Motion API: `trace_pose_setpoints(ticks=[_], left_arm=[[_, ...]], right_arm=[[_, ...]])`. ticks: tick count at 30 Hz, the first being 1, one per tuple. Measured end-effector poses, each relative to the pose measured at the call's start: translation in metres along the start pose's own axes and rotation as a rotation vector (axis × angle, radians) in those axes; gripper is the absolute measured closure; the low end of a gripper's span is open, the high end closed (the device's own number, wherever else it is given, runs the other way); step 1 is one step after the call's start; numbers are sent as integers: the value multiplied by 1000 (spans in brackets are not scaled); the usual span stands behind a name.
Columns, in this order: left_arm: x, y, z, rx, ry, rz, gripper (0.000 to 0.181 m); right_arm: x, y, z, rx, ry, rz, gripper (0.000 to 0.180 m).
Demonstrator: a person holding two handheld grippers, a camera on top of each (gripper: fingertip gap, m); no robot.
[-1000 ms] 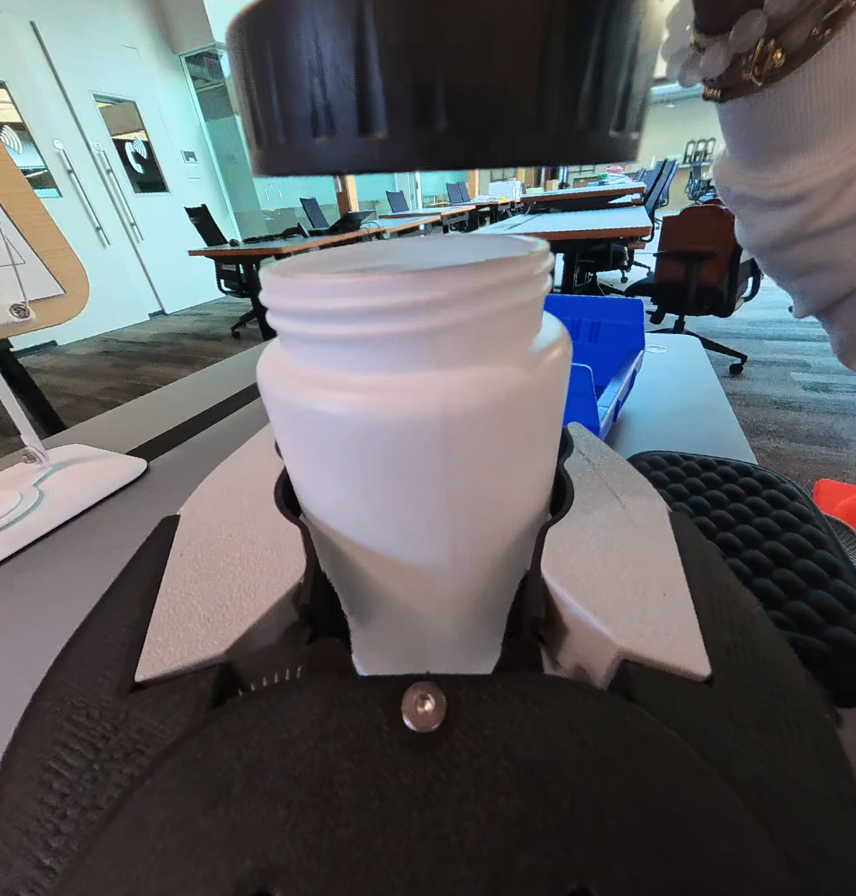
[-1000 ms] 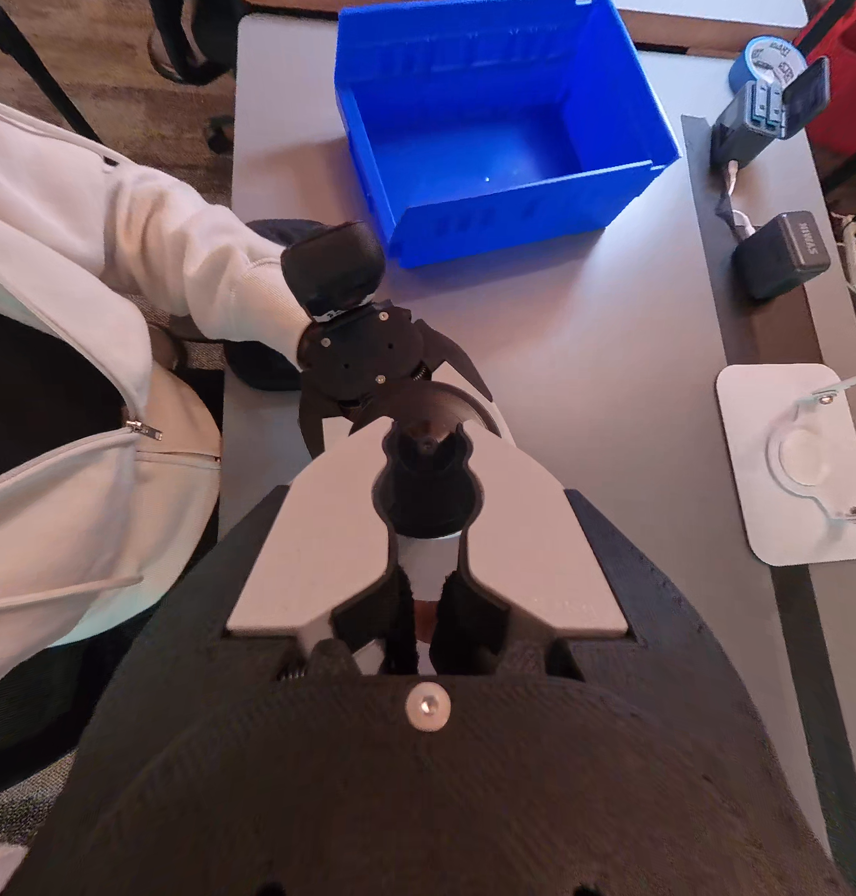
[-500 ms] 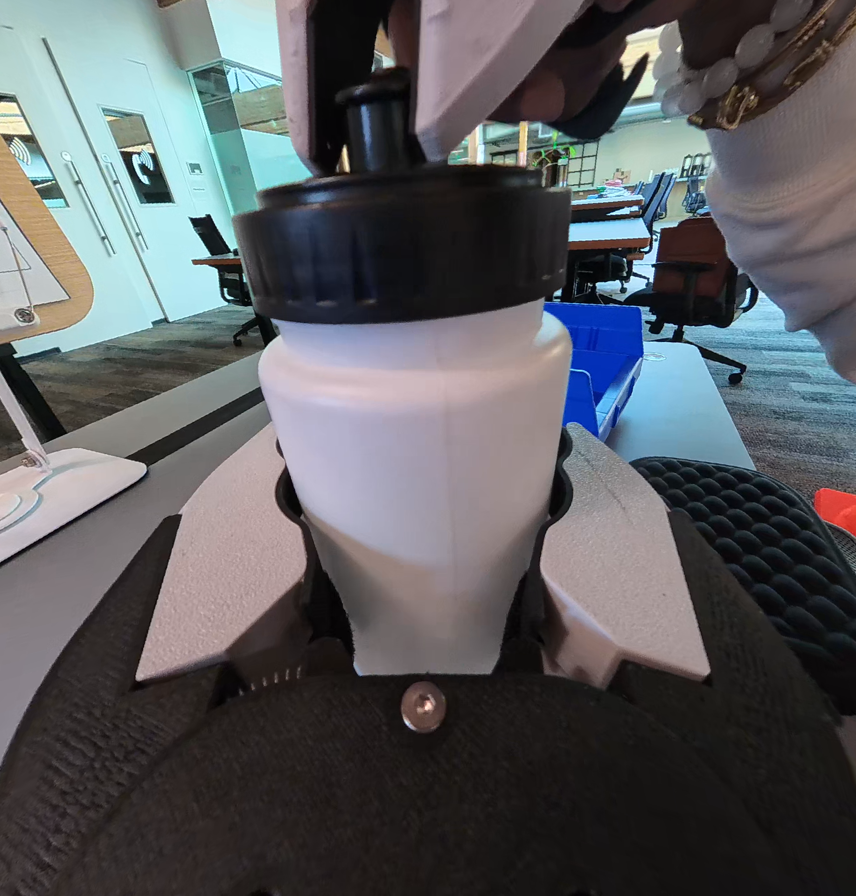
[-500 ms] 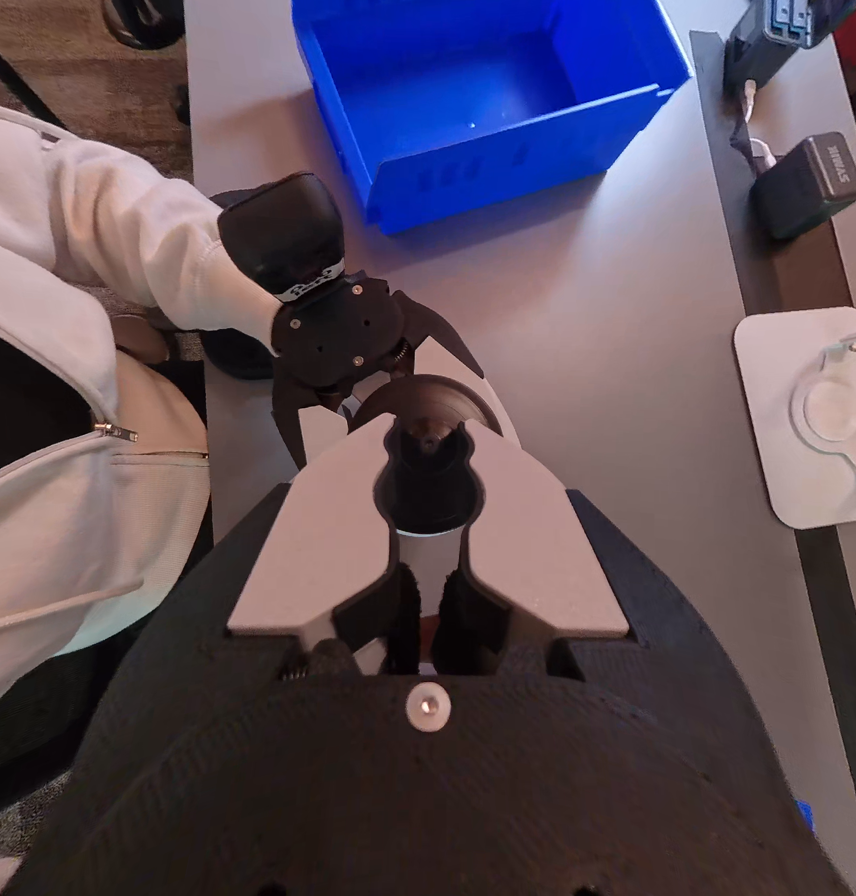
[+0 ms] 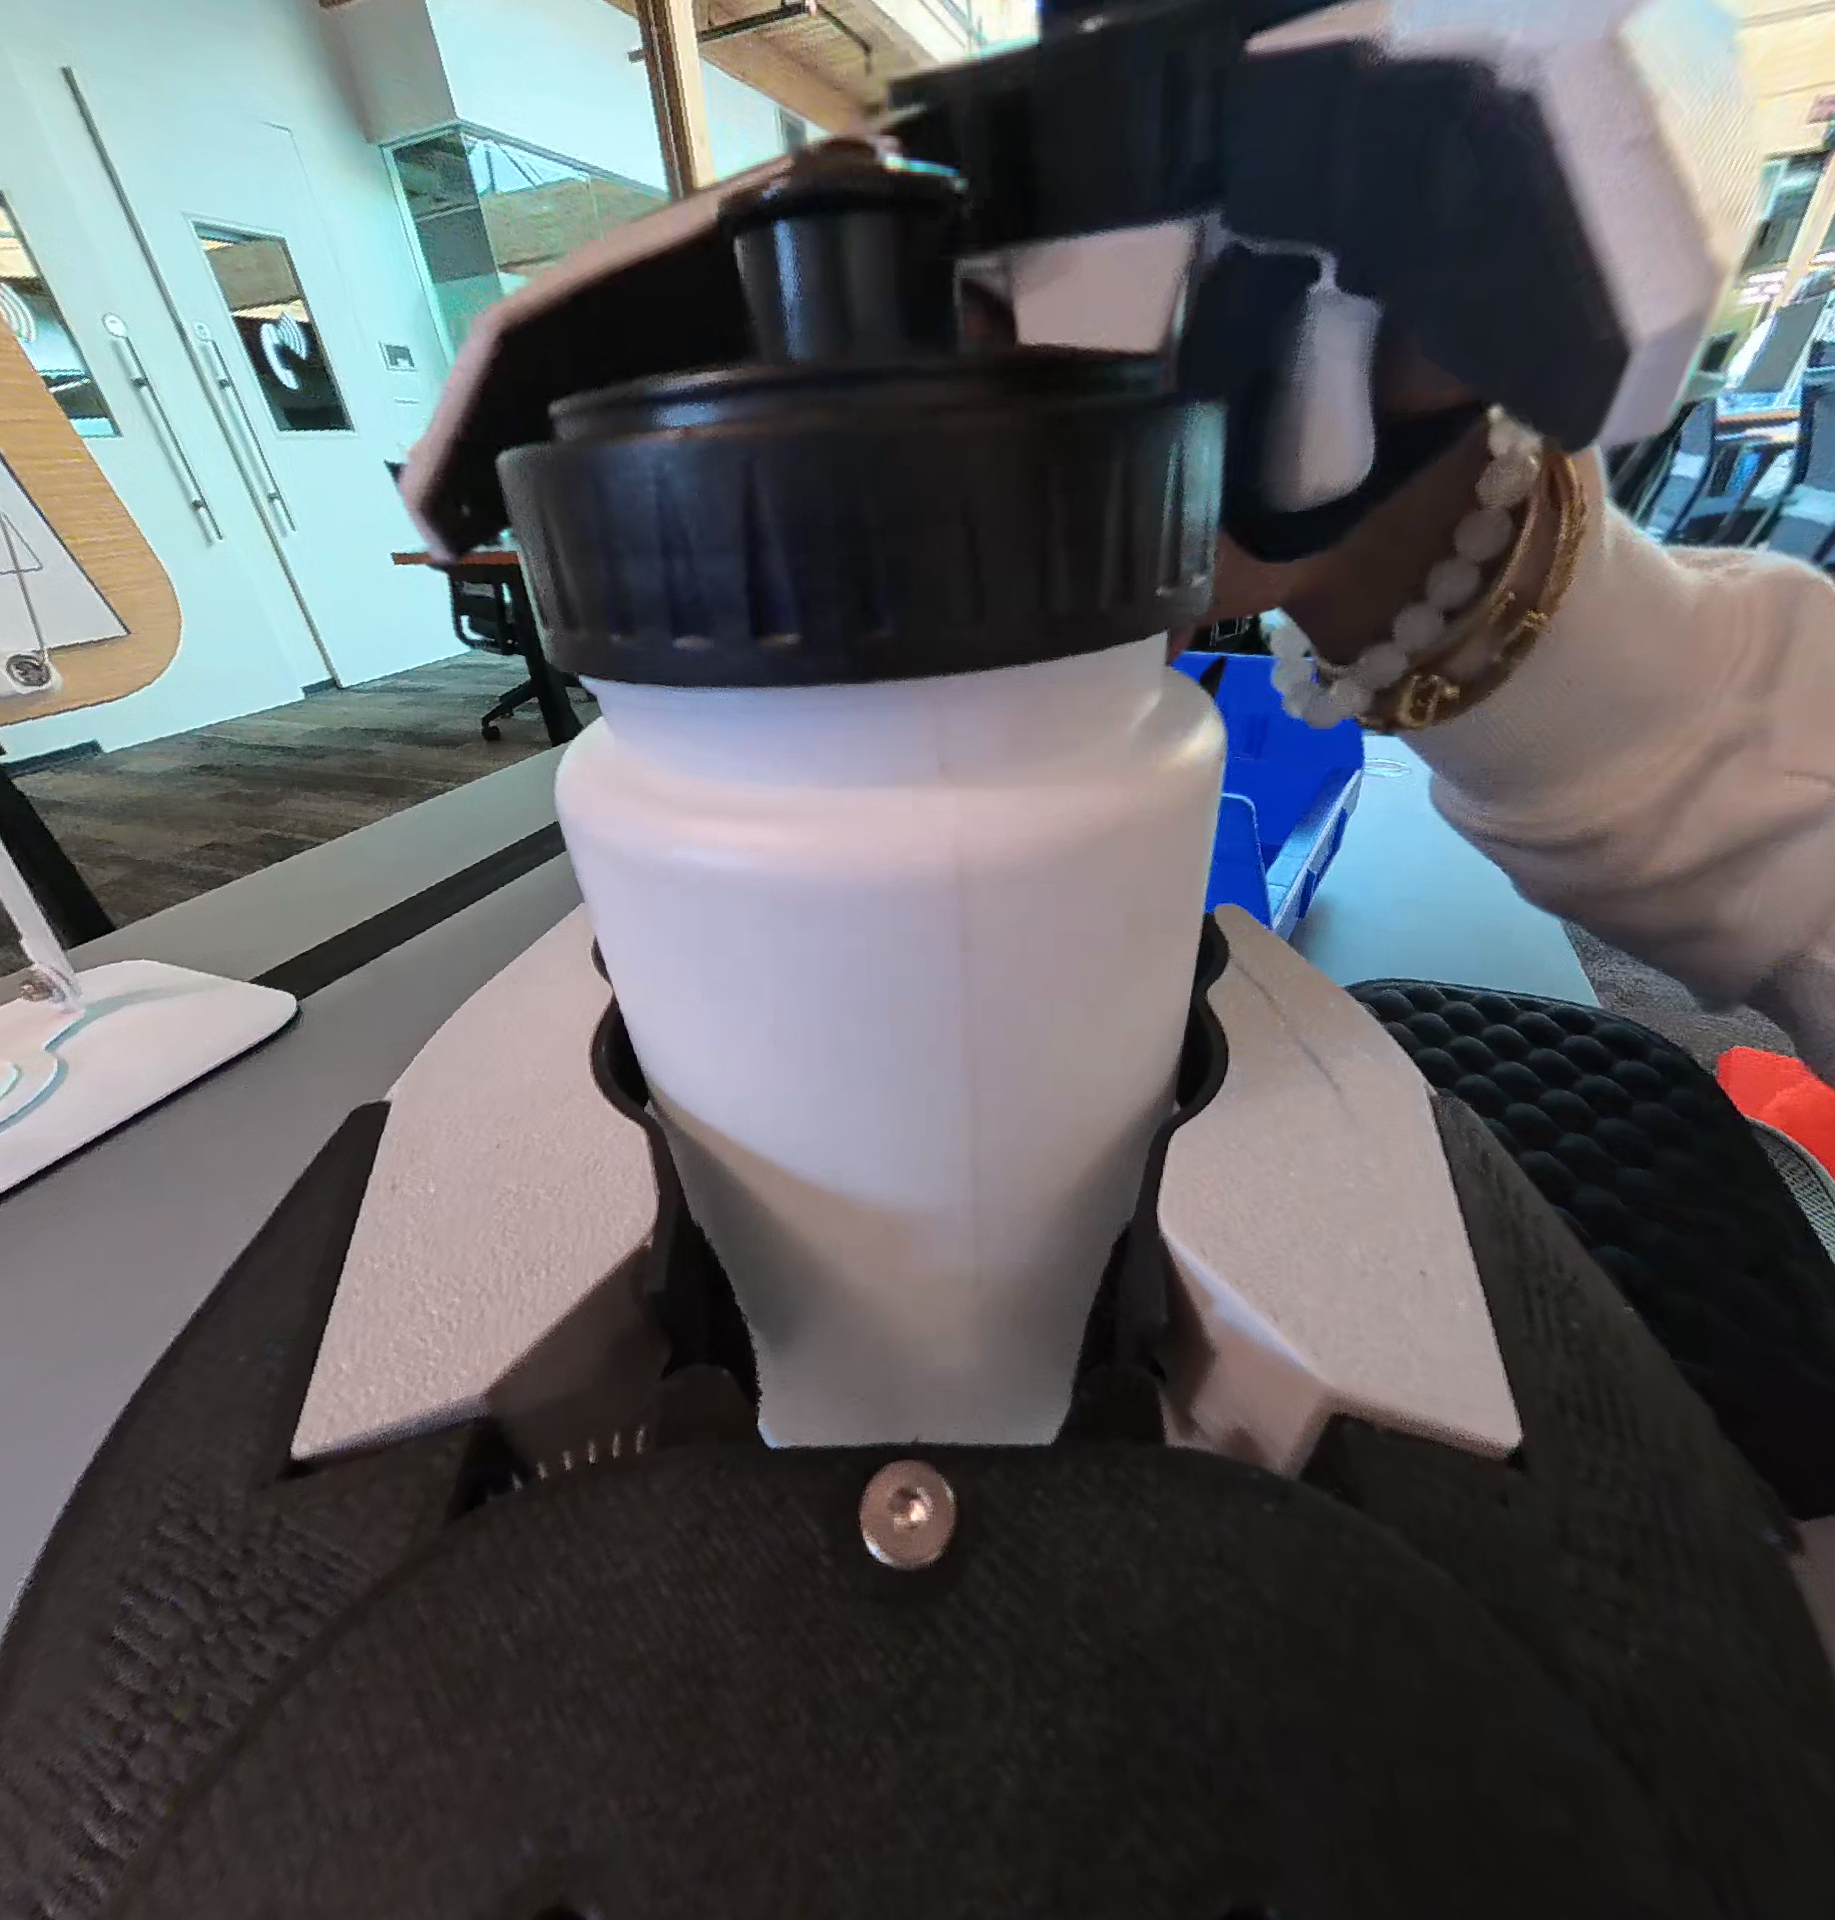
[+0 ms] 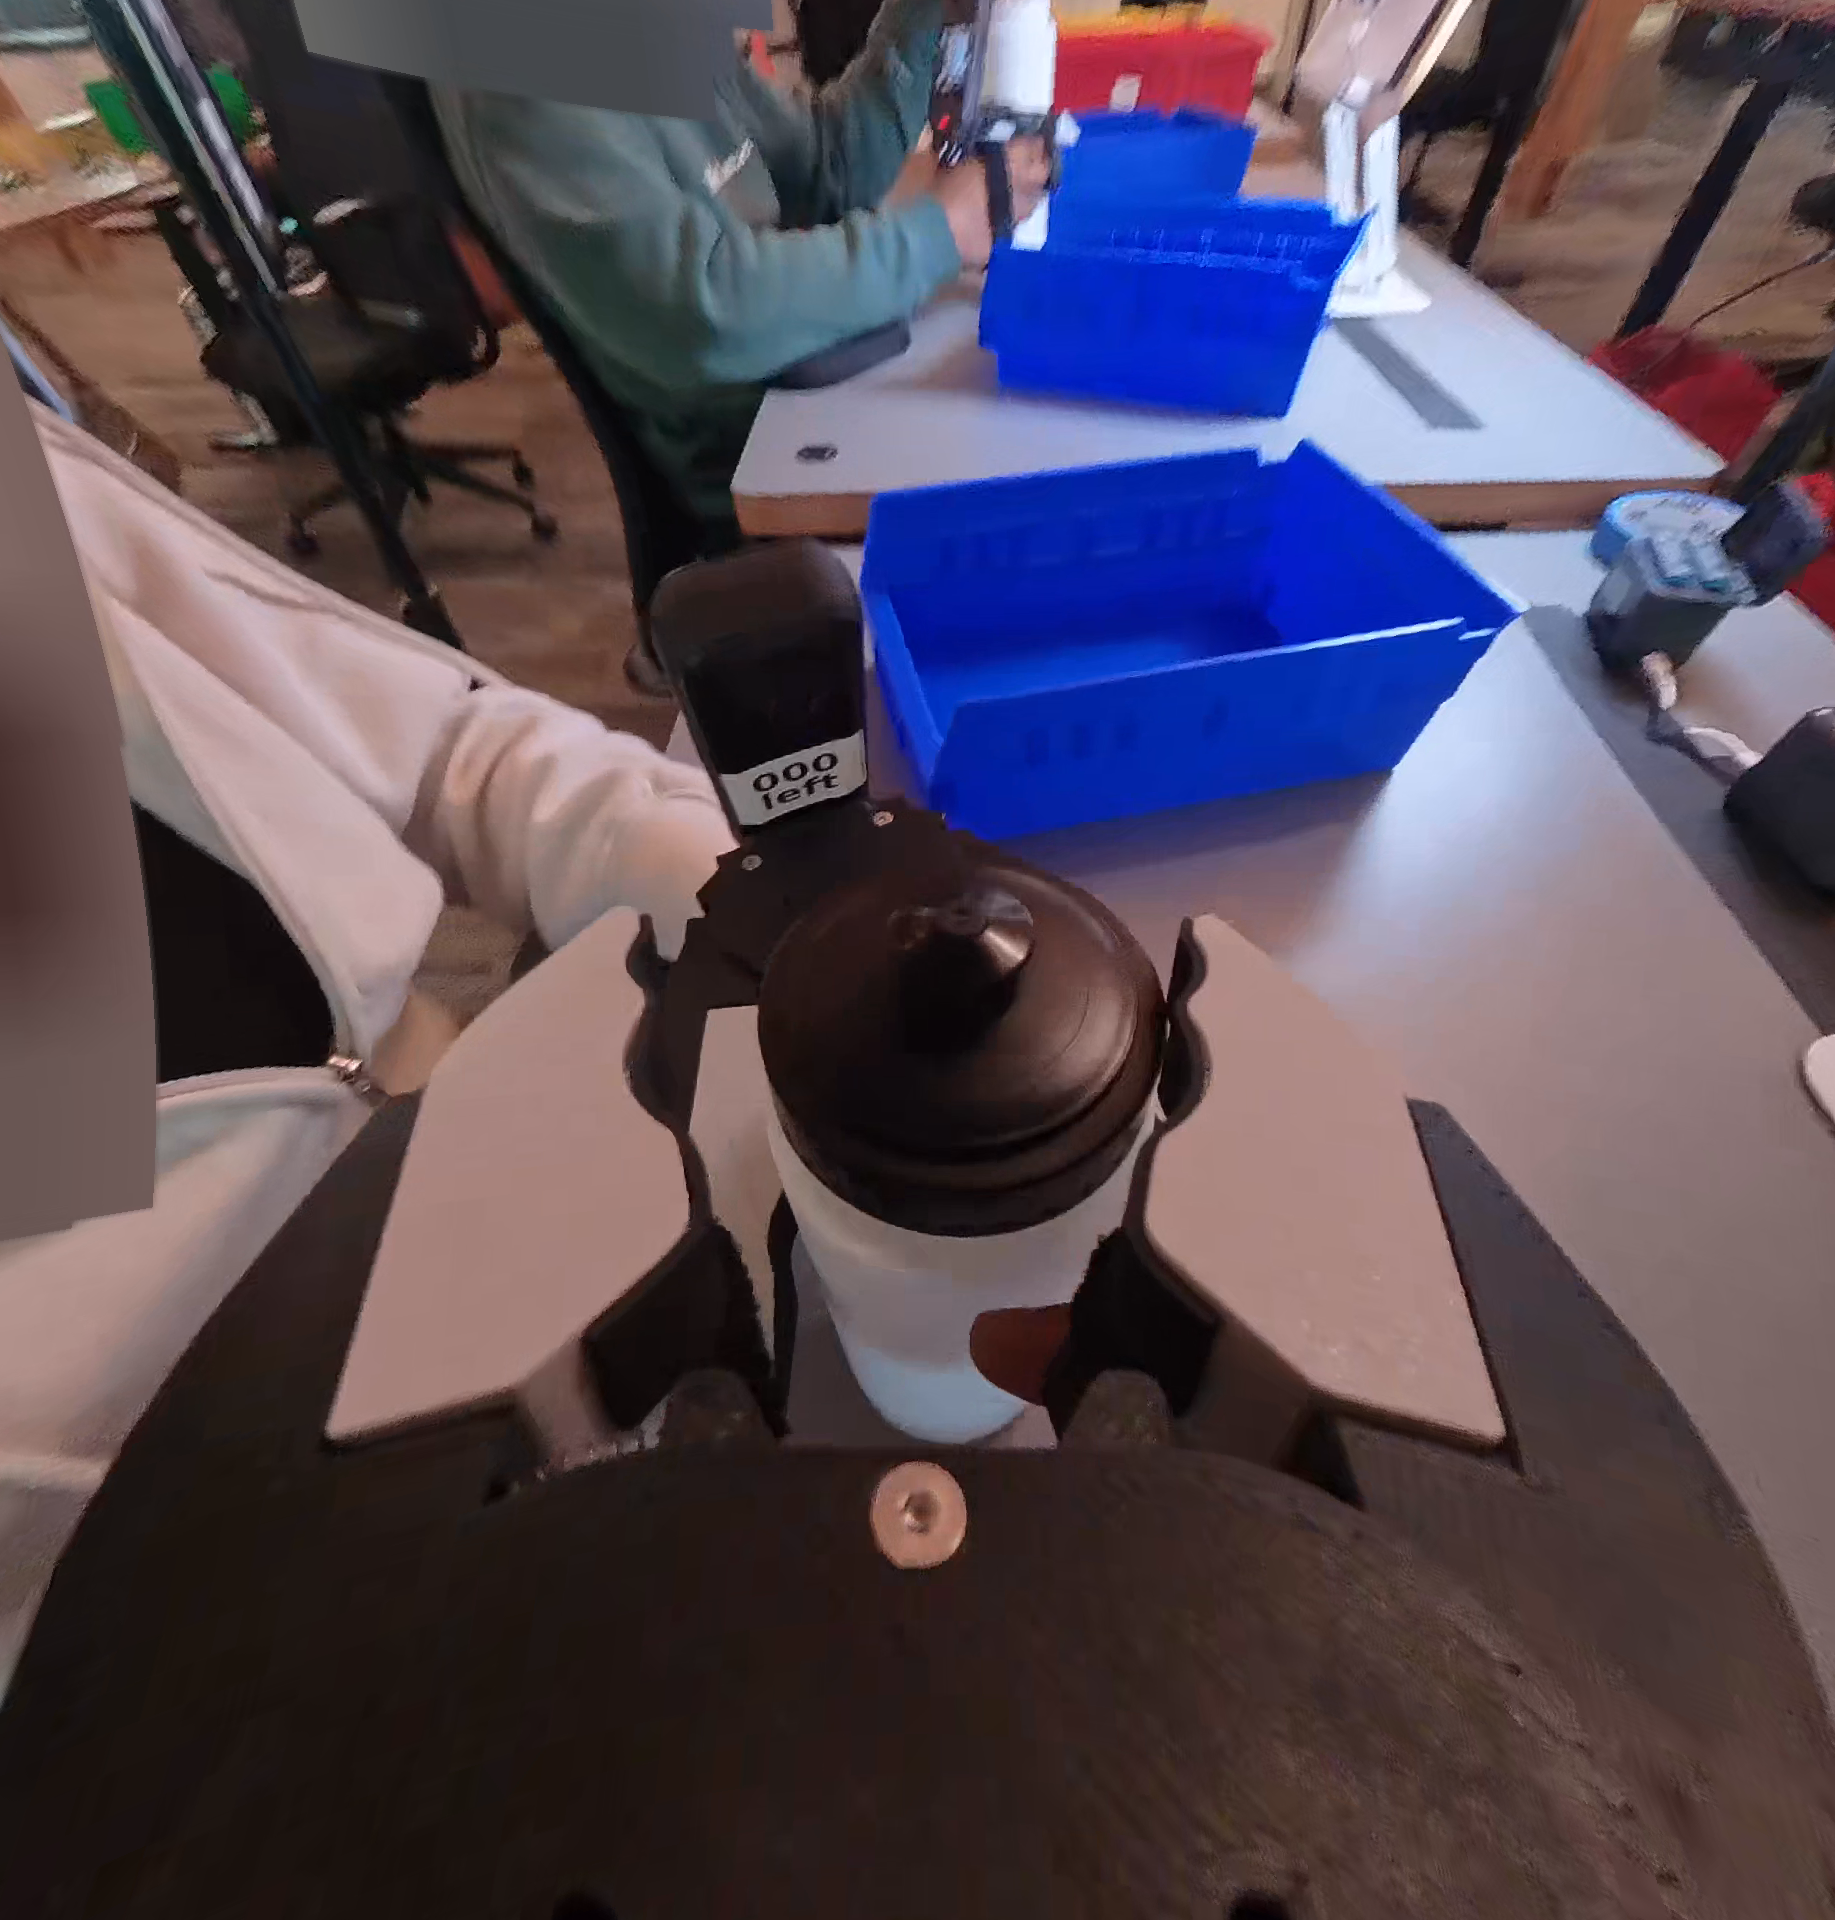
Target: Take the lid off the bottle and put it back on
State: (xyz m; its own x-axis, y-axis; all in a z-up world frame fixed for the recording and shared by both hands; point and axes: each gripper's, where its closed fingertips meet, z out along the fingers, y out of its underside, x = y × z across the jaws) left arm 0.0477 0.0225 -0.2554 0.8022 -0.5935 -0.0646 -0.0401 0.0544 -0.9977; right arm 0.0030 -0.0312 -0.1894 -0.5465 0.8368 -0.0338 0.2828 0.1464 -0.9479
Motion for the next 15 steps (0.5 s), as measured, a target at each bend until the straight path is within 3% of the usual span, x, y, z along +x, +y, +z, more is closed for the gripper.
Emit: trace_pose_setpoints(ticks=[5, 8, 11, 13, 15], left_arm=[[-1, 0, 1, 0, -17, 3, 80], [2, 0, 1, 1, -8, 15, 80], [4, -1, 0, 7, 25, 5, 80], [9, 0, 0, 6, 63, 8, 80], [9, -1, 0, 10, 62, 4, 80]], right_arm=[[0, 10, -11, 55, 145, 5, 89], [7, 14, -16, 81, 240, -27, 110], [7, 12, -14, 102, 215, -45, 109], [6, 8, -9, 138, 156, -53, 96], [2, 6, -4, 172, 105, -54, 103]])
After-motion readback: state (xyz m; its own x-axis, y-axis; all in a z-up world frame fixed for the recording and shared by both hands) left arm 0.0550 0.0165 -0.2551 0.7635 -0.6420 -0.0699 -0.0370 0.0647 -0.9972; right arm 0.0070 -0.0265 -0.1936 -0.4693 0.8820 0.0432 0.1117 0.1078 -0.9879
